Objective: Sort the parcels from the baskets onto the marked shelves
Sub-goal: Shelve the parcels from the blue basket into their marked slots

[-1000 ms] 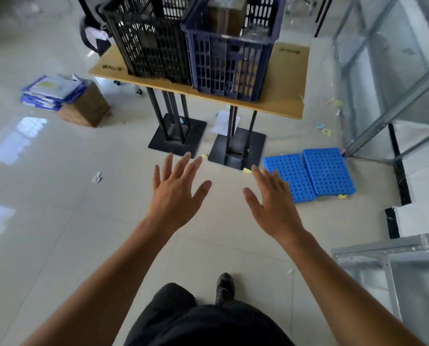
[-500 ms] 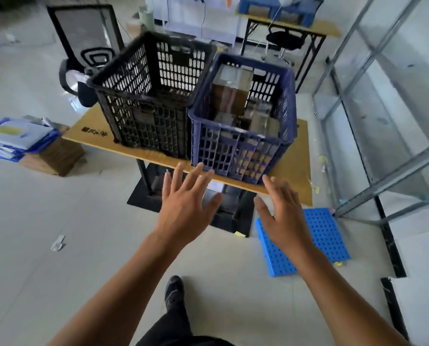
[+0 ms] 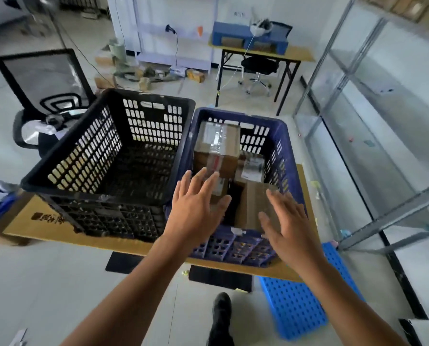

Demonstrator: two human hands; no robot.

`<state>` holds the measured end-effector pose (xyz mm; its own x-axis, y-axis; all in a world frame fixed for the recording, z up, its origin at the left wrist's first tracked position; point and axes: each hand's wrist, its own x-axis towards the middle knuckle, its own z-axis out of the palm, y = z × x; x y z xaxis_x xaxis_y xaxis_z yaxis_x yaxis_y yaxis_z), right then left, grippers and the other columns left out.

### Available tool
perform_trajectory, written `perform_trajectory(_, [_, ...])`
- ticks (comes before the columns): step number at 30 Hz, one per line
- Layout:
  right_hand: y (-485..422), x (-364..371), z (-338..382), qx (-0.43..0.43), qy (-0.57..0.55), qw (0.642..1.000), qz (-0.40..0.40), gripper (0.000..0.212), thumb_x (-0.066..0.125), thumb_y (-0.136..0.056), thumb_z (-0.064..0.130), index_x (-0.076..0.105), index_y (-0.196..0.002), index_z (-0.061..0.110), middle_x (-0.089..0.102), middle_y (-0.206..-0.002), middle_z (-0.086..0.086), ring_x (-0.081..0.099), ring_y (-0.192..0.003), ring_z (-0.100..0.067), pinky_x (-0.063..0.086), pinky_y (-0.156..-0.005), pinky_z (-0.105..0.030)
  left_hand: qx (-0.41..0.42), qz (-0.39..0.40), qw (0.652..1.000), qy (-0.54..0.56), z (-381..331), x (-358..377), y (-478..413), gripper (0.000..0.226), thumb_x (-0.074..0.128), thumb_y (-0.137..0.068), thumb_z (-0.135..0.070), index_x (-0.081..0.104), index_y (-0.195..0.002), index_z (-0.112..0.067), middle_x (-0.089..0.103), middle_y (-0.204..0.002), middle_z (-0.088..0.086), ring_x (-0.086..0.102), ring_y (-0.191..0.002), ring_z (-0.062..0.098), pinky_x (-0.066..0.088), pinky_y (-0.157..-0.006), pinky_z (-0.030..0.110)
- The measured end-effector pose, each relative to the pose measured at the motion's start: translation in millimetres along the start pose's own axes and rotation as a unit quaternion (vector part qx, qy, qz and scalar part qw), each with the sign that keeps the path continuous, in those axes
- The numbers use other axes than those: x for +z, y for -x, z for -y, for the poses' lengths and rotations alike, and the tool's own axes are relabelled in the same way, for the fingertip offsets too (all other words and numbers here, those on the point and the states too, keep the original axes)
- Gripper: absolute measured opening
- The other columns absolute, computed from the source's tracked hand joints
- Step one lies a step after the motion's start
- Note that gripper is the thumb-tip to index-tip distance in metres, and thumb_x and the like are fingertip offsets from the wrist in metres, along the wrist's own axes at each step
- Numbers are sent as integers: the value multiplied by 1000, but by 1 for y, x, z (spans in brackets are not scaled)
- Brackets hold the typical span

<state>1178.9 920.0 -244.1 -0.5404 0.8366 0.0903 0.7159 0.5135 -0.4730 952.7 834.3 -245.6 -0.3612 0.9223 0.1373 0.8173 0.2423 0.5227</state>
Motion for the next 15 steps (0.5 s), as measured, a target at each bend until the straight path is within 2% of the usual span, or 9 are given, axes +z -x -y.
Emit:
perform_trajectory(4, [-83, 10, -20, -20, -11, 1000, 5, 74, 25, -99, 68, 27, -163, 31, 31, -168, 1, 14, -159, -17, 21, -129, -46, -21, 17, 999, -23, 10, 22, -89, 71, 26, -93, -74, 28, -156, -43, 14, -170, -5, -4, -157, 23, 4, -127, 48])
perform_trajectory(8, [-159, 29, -39, 1, -43, 999, 25, 79, 18, -95, 77, 18, -163, 37, 20, -172, 7, 6, -159, -13, 15, -129, -43, -56, 47, 996, -52, 22, 55, -164, 69, 31, -99, -69, 17, -160, -40, 9, -171, -2, -8, -157, 24, 2, -127, 49])
perform_trajectory(11, [-207, 42, -50, 9, -42, 998, 52, 81, 16, -95, 76, 15, -165, 34, 16, -173, 3, 6, -160, -17, 13, -129, -44, -80, 71, 991, -80, 29, 79, -199, 71, 21, -100, -68, 4, -162, -36, -2, -172, 0, -16, -157, 27, -5, -125, 50])
perform_trajectory(13, [-231, 50, -55, 19, -39, 996, 78, 77, 21, -99, 72, 12, -165, 33, 14, -174, 2, 6, -160, -20, 13, -130, -45, -84, 99, 986, -102, 30, 90, -208, 71, 7, -99, -59, 8, -163, -28, -4, -172, 6, -20, -156, 31, -12, -125, 54])
perform_trajectory(15, [-246, 56, -58, 30, -48, 995, 86, 74, 26, -102, 68, 14, -165, 31, 18, -173, -1, 11, -160, -23, 14, -128, -45, -99, 102, 987, -75, 29, 97, -206, 73, -2, -95, -59, 12, -161, -32, -4, -172, 2, -30, -153, 26, -27, -118, 49])
